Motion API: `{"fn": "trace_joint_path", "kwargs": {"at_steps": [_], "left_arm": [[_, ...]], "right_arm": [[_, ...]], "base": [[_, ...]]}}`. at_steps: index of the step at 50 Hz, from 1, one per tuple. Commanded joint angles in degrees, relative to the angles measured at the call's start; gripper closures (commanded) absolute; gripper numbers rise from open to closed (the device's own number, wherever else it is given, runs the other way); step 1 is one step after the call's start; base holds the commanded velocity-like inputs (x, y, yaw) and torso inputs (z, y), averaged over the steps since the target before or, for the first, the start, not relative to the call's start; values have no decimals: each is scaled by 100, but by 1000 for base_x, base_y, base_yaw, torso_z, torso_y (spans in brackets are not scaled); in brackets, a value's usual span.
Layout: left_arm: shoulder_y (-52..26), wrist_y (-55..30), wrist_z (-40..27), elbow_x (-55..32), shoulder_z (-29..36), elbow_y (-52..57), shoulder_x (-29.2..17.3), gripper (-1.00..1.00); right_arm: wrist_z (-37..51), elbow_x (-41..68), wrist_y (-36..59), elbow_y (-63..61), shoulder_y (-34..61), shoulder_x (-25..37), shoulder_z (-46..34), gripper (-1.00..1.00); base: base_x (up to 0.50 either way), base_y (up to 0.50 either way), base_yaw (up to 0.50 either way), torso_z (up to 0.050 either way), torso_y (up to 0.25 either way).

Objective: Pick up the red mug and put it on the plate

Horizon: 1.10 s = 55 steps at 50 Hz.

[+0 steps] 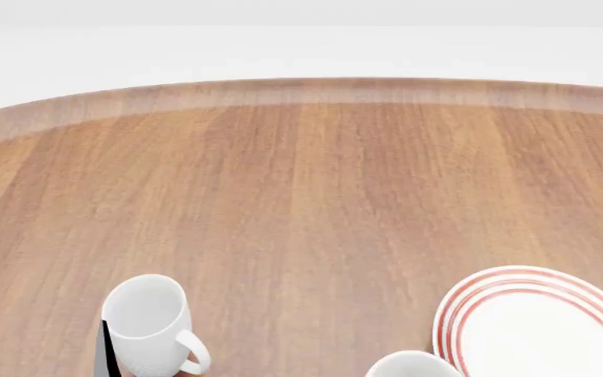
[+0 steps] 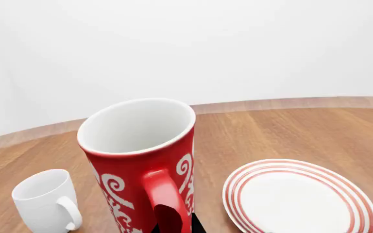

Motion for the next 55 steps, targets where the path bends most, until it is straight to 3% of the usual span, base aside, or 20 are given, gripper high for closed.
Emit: {"fn": "trace_joint_path", "kwargs": {"at_steps": [1,11,17,28,49,55], "left_arm": [[-8,27,-19,9,12,-14,-5,-100],[-14,39,-23,-2,29,-19,-14,-100],[-15,37,-33,-12,35,-19,-15,-100],[-27,85,-35,-24,54,-44,-21,-100],[-43,145,-83,12,66,-75,-26,-100],[-47,150,-86,14,76,-78,-31,-100]], "right_arm": [[557,881,1586,-1113,693,415,366,100],[1666,2826,2595,-1484,1727,1028,1094,100],[2482,3664,2225,-1547,2441,1868,765,100],[3081,4865,2005,-1427,3311,2511,796,100],[3452,5715,1743,-1052,3635,2972,1258,100],[3389,5663,1417,-908,3193,3017,1598,100]], "base": [[0,0,0,0,0],[0,0,0,0,1],[0,0,0,0,0],[0,0,0,0,0],[0,0,0,0,0],[0,0,0,0,2]]}}
